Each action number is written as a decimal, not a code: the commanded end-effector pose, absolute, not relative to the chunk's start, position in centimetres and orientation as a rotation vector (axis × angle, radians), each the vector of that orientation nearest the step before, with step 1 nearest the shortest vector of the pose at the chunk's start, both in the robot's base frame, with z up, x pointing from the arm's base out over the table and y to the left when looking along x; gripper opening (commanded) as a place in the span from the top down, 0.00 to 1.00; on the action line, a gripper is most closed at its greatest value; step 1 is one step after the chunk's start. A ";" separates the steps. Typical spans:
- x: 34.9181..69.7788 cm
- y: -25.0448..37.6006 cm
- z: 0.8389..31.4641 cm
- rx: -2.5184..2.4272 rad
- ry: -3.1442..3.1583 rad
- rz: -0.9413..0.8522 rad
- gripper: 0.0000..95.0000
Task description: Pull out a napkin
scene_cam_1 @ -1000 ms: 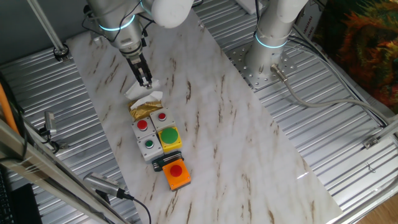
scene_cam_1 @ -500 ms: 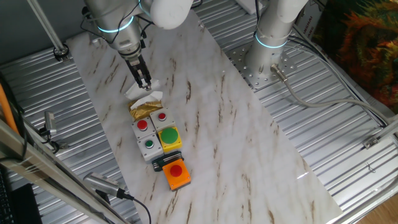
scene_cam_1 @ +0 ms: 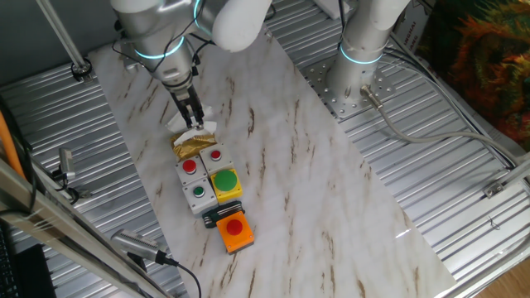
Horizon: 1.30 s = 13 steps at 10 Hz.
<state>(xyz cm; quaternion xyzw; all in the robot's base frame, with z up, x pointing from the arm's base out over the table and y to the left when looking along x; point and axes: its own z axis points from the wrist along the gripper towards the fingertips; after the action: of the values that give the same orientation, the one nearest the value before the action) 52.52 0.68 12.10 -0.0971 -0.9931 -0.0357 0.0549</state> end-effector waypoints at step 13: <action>52.8 0.6 11.5 -0.280 -3.012 0.049 1.00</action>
<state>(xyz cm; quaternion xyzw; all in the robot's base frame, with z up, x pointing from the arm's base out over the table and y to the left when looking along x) 52.83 0.60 11.49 -0.0927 -0.9939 0.0176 0.0575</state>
